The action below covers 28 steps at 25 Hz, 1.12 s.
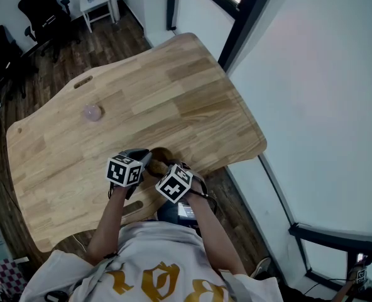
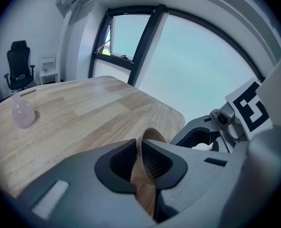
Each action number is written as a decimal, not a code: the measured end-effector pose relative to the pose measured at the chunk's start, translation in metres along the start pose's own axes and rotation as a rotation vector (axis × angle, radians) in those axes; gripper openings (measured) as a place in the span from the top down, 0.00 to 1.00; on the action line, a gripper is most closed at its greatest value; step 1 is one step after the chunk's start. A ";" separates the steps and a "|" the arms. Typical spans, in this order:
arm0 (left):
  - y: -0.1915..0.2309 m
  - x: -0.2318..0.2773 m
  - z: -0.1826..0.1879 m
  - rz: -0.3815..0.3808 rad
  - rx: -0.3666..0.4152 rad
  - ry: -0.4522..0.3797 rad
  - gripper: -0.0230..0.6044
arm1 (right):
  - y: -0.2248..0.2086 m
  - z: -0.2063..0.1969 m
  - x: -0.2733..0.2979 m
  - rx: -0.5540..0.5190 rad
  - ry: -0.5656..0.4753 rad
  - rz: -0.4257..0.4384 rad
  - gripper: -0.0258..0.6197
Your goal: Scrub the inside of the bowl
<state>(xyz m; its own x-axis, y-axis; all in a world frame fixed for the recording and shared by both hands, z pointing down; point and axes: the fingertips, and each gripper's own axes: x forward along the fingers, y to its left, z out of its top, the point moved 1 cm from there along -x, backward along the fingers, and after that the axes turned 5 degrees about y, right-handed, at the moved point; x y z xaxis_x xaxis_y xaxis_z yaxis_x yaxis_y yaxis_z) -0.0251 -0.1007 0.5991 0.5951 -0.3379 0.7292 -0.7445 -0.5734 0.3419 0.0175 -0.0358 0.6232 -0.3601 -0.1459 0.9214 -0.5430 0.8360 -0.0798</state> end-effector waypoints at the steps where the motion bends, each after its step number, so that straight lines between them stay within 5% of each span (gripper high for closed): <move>1: 0.000 0.001 -0.001 -0.003 -0.001 0.004 0.91 | 0.002 -0.002 0.001 -0.003 0.014 0.003 0.68; 15: -0.002 0.005 -0.007 -0.042 -0.043 0.014 0.91 | -0.010 -0.011 0.007 -0.014 0.099 -0.096 0.68; 28: -0.004 0.010 -0.006 -0.073 -0.056 0.012 0.90 | -0.032 -0.011 0.006 0.087 0.084 -0.167 0.68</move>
<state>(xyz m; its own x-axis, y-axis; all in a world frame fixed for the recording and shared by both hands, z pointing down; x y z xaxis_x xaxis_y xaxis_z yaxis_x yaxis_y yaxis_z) -0.0179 -0.0969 0.6081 0.6451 -0.2874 0.7080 -0.7152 -0.5532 0.4271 0.0409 -0.0579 0.6351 -0.1967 -0.2310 0.9529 -0.6545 0.7546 0.0478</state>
